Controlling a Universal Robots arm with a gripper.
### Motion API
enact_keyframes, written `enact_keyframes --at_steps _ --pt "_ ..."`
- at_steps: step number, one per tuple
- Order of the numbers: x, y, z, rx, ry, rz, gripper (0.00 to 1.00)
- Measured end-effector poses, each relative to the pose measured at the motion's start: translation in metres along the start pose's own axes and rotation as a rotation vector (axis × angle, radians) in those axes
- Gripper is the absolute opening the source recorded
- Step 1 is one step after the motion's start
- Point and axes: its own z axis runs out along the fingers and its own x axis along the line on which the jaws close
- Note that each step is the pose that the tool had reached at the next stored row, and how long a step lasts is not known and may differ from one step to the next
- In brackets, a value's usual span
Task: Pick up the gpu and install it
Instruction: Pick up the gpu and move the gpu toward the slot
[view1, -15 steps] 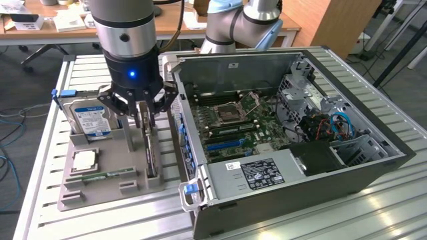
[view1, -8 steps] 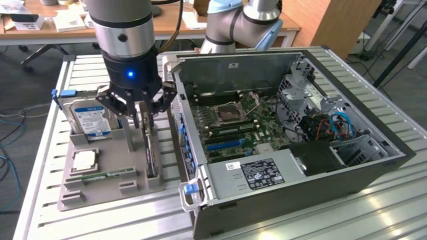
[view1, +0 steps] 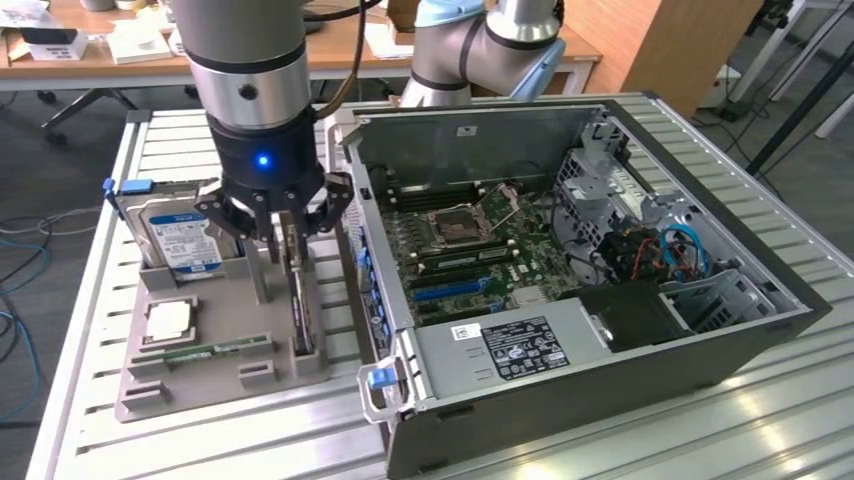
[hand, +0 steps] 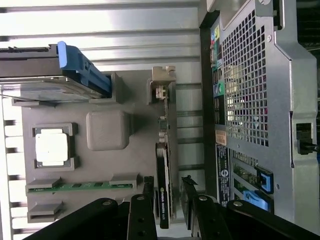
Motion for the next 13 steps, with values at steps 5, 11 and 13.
enact_keyframes --at_steps 5,11,13 --pt "0.0000 -0.0001 0.0008 0.0001 0.0000 0.000 0.36" --pt "0.0001 -0.0002 0.0044 0.0002 0.0001 0.000 0.36" --pt "0.0001 -0.0002 0.0045 0.0000 0.0000 0.000 0.36"
